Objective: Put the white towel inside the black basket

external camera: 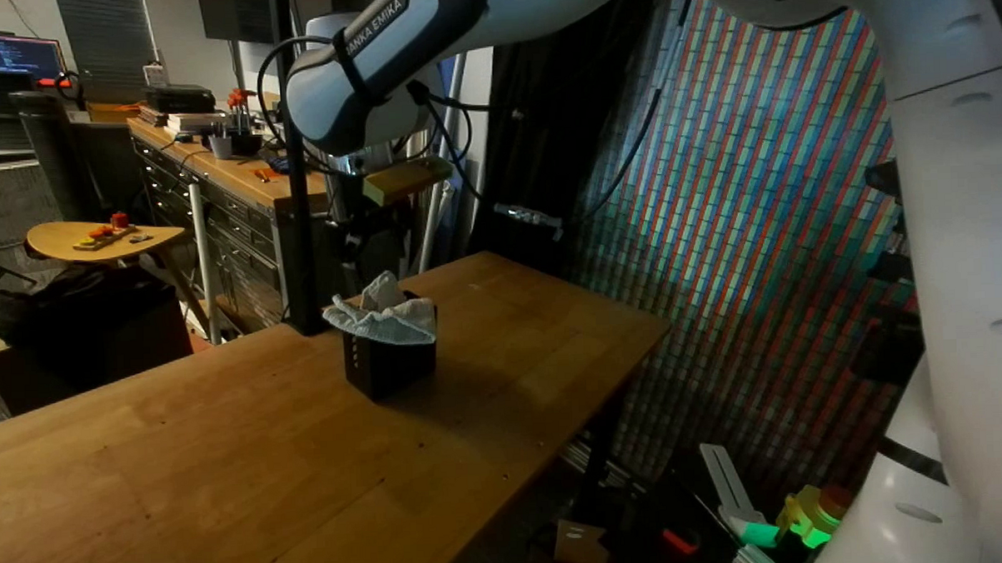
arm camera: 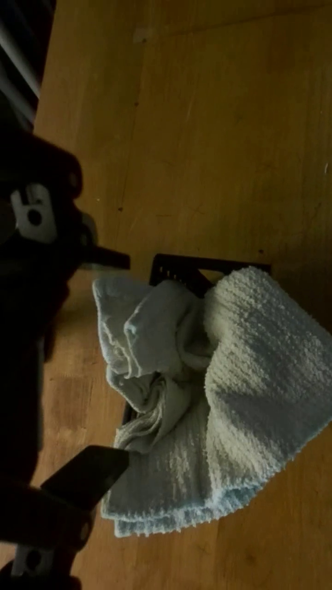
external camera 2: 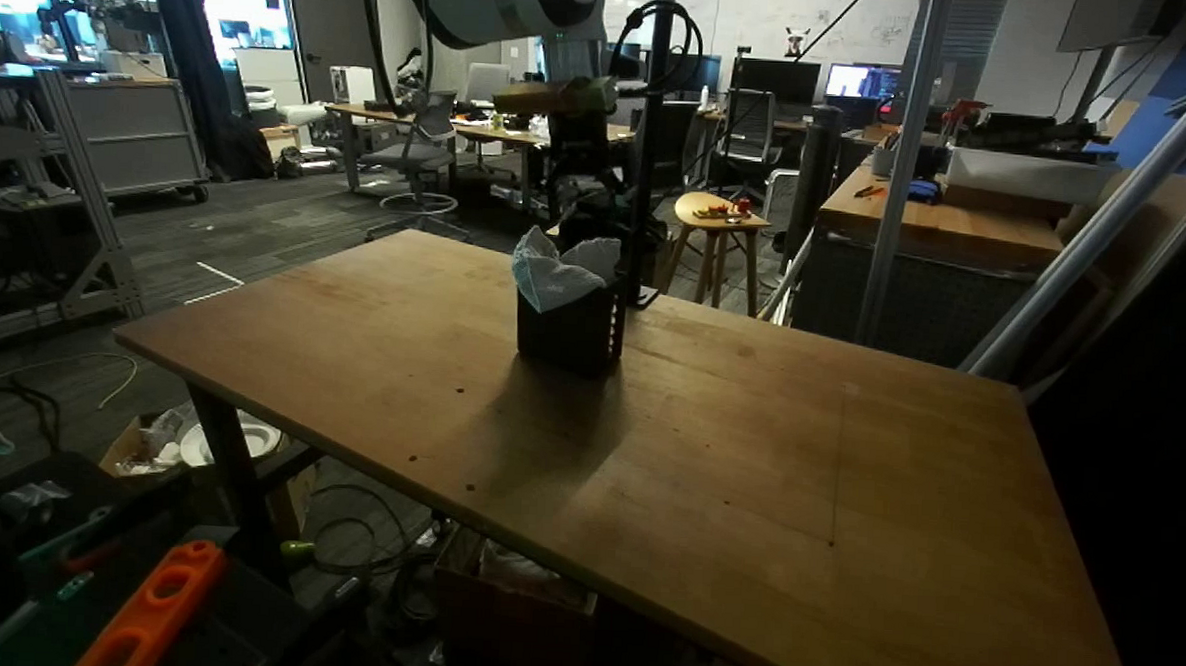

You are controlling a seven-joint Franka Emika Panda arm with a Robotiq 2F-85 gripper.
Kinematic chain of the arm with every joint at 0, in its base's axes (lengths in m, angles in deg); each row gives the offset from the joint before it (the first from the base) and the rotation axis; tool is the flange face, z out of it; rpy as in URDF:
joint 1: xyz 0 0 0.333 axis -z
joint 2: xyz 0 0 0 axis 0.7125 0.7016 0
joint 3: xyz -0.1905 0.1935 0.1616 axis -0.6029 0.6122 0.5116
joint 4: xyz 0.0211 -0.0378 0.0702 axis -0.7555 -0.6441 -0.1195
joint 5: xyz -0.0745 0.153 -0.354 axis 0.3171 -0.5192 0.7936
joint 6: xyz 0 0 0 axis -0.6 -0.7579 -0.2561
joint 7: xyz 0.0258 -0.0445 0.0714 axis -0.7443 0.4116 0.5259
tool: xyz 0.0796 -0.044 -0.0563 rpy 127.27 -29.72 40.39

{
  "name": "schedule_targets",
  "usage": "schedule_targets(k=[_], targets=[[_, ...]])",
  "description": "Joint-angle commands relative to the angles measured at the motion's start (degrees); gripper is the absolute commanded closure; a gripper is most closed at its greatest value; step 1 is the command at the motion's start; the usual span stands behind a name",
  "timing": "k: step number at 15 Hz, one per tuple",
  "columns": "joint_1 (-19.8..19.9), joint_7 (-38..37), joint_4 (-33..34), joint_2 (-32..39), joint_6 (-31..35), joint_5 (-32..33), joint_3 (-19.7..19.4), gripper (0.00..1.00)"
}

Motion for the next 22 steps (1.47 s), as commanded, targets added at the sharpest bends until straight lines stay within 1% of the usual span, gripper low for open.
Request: schedule_targets(k=[1, 3, 4, 5, 6, 7, 8, 14, 15, 17, 22], targets=[[-1.4, -1.4, -3.9, -4.5, 1.3, 1.7, -0.3, 0.0], [-1.9, -1.9, -5.3, -5.5, 1.8, 1.8, -0.1, 0.04], [-2.1, -2.0, -5.8, -5.8, 2.0, 1.7, 0.0, 0.1], [-2.3, -2.1, -6.4, -6.0, 2.4, 1.6, 0.1, 0.29], [-2.4, -2.2, -6.7, -6.1, 2.6, 1.7, 0.1, 0.31], [-2.6, -2.2, -6.9, -6.0, 2.8, 1.9, 0.0, 0.37], [-2.7, -2.3, -7.0, -5.9, 3.1, 2.0, -0.1, 0.47], [-2.1, -2.1, -7.4, -5.1, 4.0, 2.8, -0.5, 0.92], [-1.9, -1.9, -7.5, -5.1, 4.0, 2.4, -0.6, 0.97], [-1.6, -1.8, -7.3, -4.6, 4.1, 2.2, -0.7, 1.0], [-0.4, -1.0, -5.5, -2.3, 6.0, -0.1, -0.2, 0.97]])
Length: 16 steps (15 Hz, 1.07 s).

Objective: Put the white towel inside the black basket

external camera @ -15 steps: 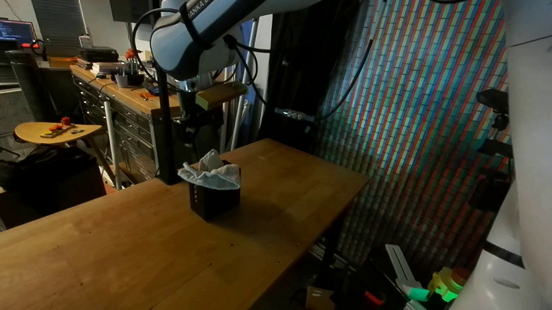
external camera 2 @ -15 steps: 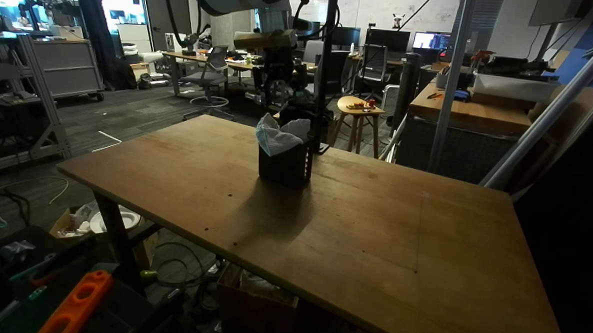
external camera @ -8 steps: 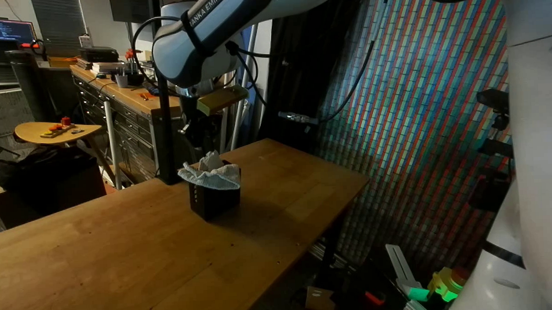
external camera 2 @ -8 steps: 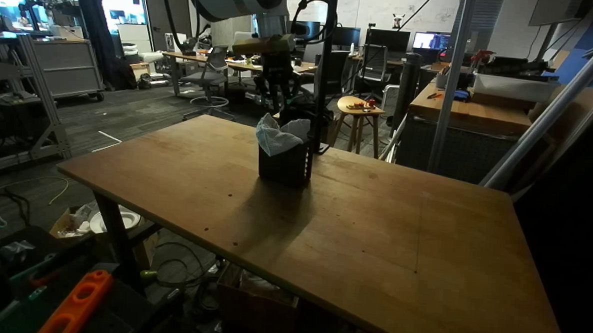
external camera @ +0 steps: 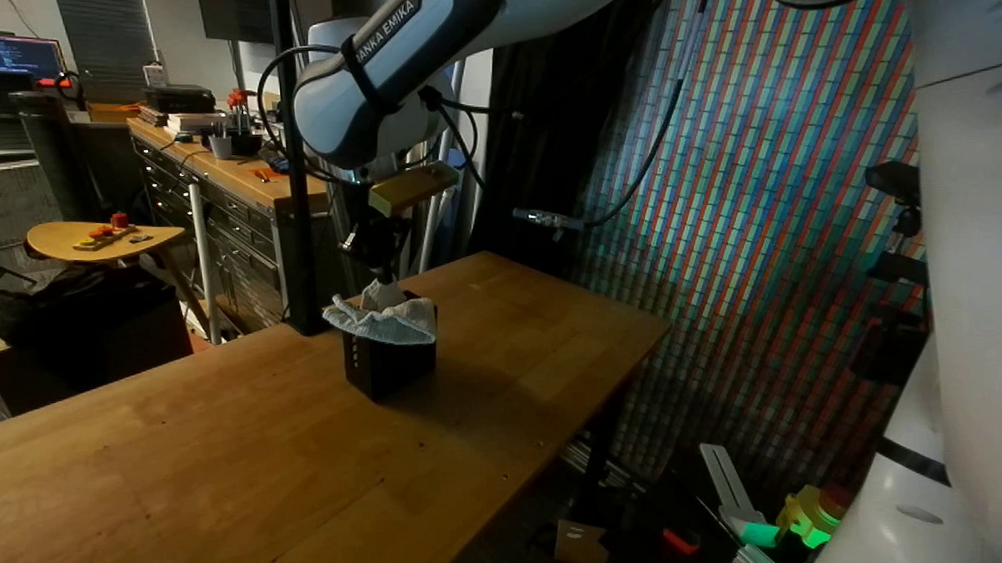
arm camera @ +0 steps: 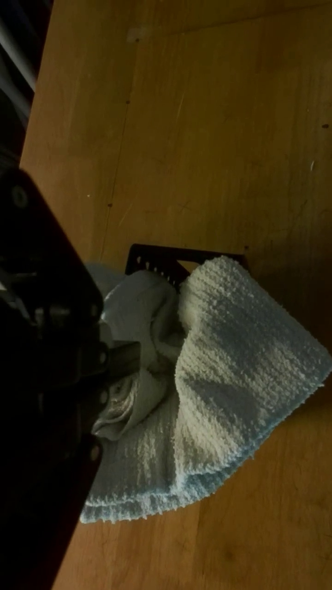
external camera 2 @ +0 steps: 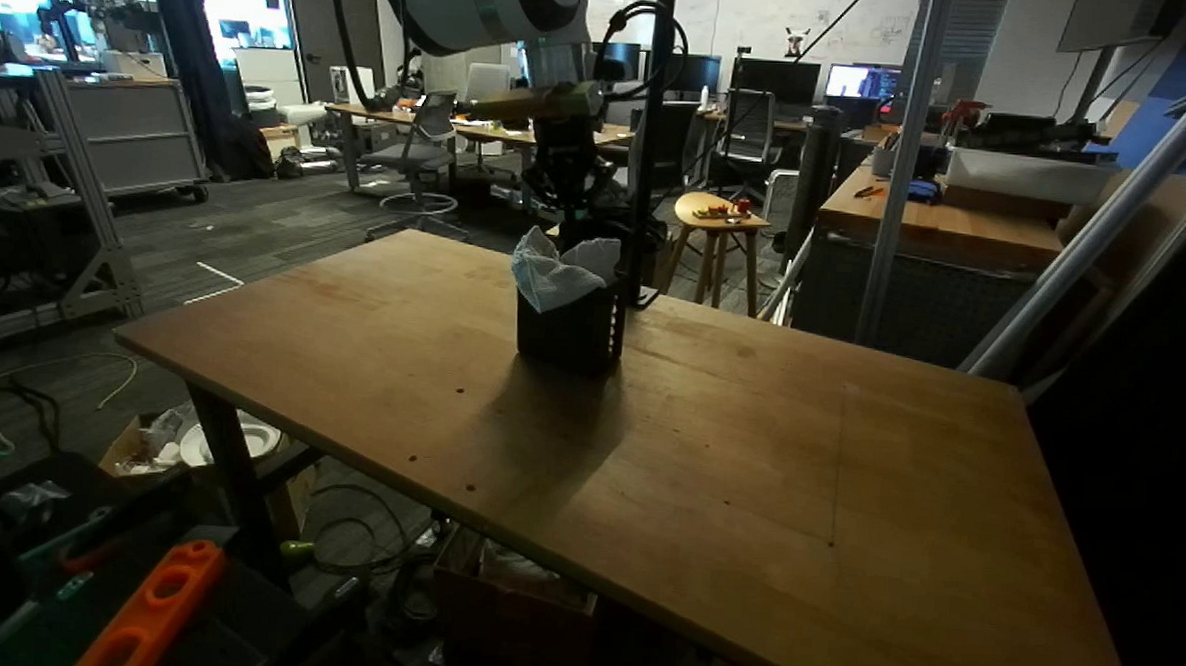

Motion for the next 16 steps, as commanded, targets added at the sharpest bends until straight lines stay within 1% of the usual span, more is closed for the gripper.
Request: schedule_targets(k=[1, 5, 10, 12, 16], targets=[[1.1, 0.4, 1.2, 1.6, 3.0, -2.4, 0.6, 0.97], [2.2, 0.9, 1.0, 3.7, 5.4, -5.7, 1.0, 0.99], [4.2, 2.0, 0.1, 6.8, 7.3, -9.4, 1.1, 0.97], [5.1, 2.8, 0.1, 8.5, 7.5, -10.8, 1.3, 0.99], [6.3, 4.4, 0.2, 12.1, 5.8, -12.8, 1.9, 0.97]])
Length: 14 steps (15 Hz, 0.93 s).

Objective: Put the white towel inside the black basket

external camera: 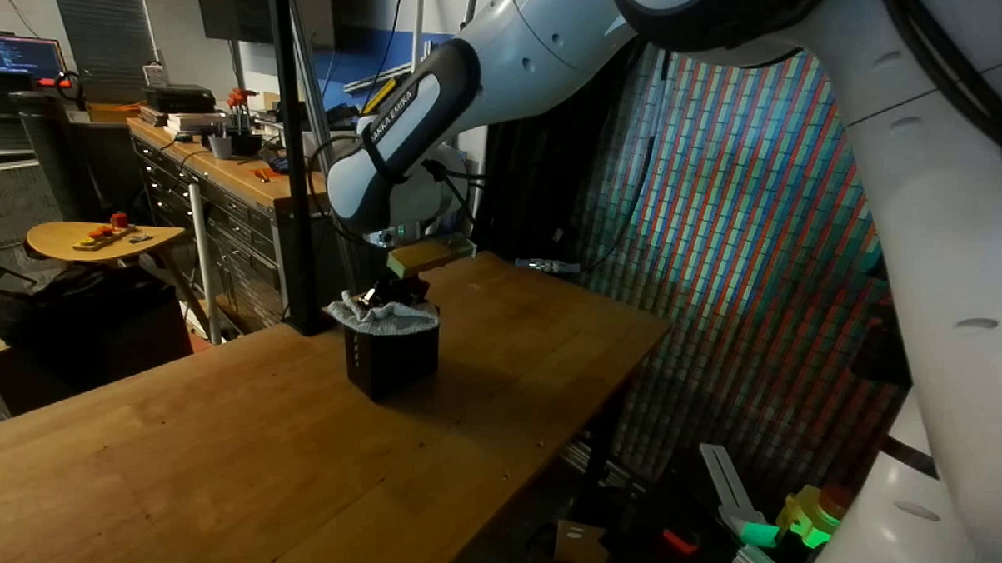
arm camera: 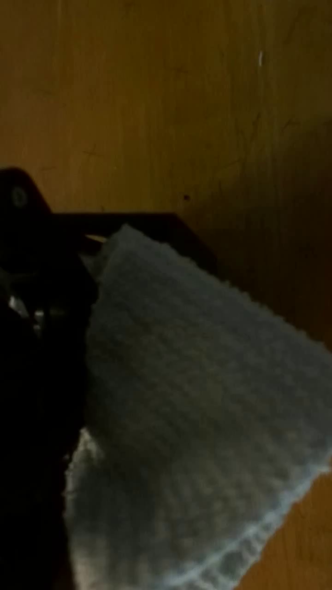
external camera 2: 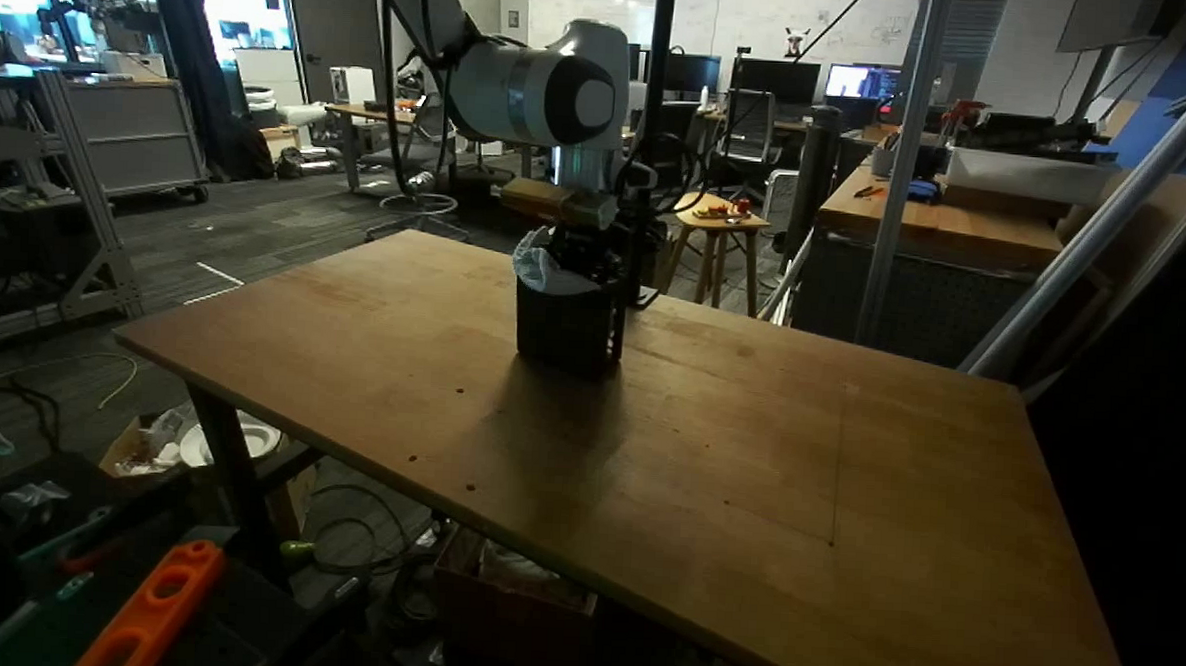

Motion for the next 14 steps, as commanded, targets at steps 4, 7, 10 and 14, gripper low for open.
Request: schedule_targets(k=[4, 7, 10, 14], targets=[[1.9, 4.5, 0.4, 4.0, -4.0, -2.5, 1.8, 0.98], [1.7, 5.2, 0.1, 3.1, -5.7, -1.7, 1.4, 0.98], [0.7, 4.7, 0.0, 0.6, -5.9, 0.4, 0.4, 0.98], [-1.0, 3.8, -1.4, -4.6, -4.8, 4.4, -0.5, 0.98]])
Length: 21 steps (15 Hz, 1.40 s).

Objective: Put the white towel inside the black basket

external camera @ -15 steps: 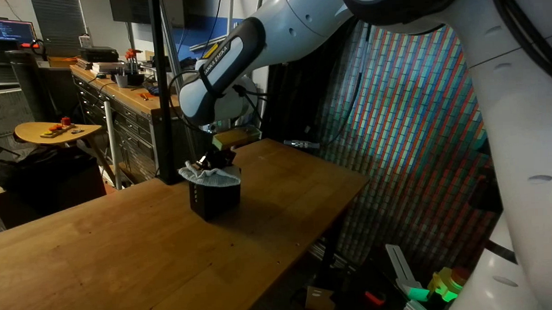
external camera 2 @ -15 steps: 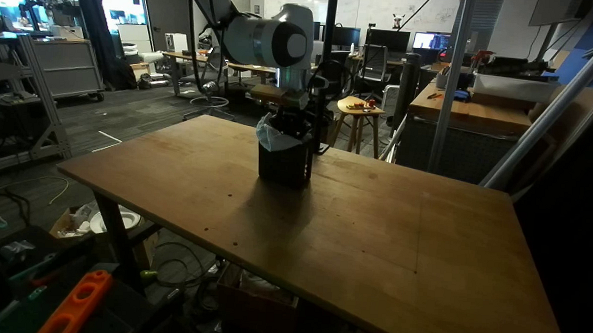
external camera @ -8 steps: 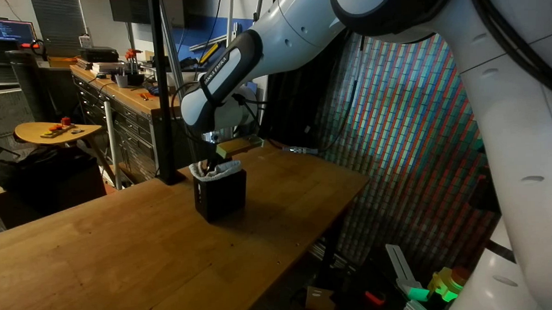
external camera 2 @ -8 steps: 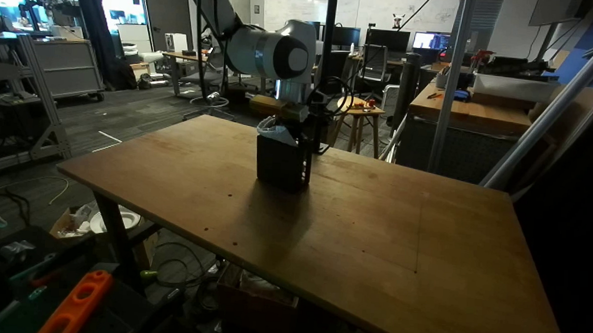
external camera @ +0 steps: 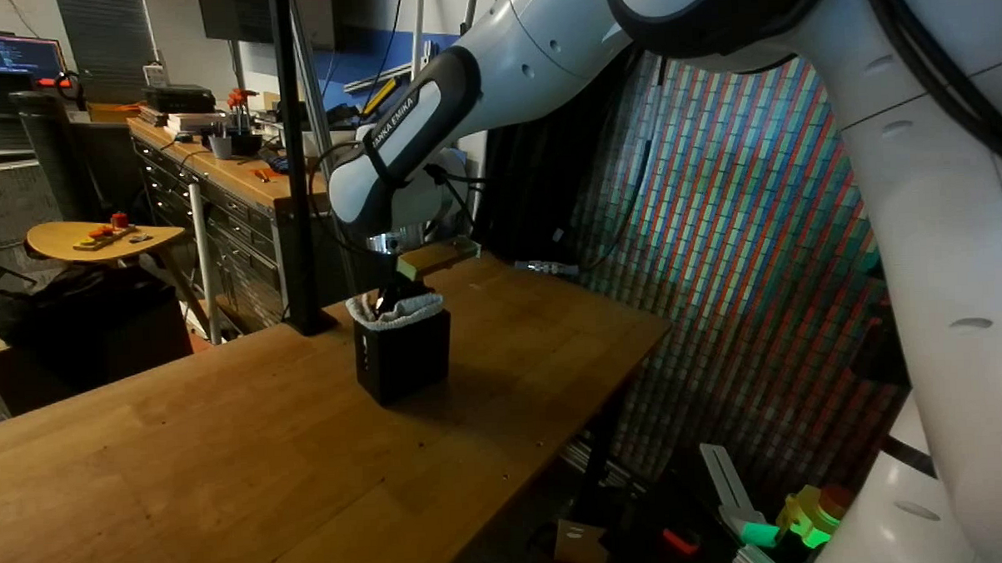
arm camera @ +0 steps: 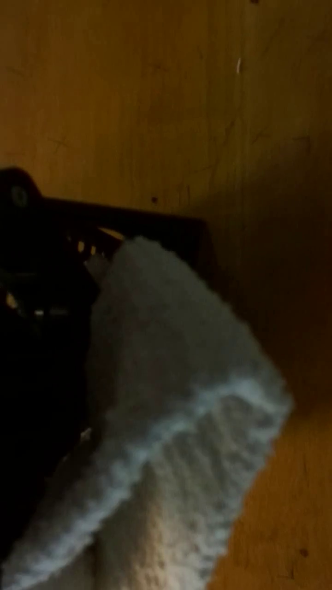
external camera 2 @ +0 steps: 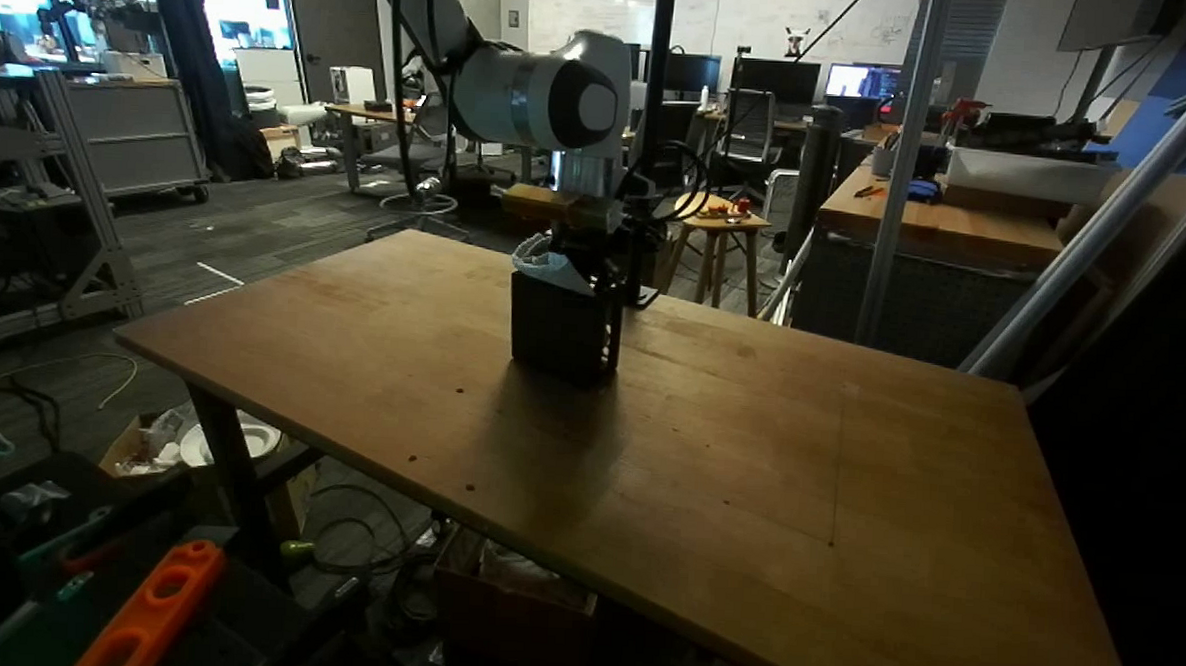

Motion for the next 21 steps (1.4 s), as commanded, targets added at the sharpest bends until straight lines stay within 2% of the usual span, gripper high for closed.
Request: schedule_targets(k=[1, 7, 10, 17, 21], targets=[[-1.8, 0.0, -2.1, -6.3, 0.1, 3.7, -1.0, 0.98], [-1.6, 2.4, -4.3, -15.5, 2.1, 5.3, 0.0, 0.98], [-0.9, 8.9, -7.6, -19.2, 3.9, 4.9, 0.9, 0.98], [1.0, 29.1, -18.3, -25.4, 7.4, 0.2, 3.0, 0.97], [0.9, 36.0, -22.5, -27.2, 7.9, -2.1, 2.9, 0.97]])
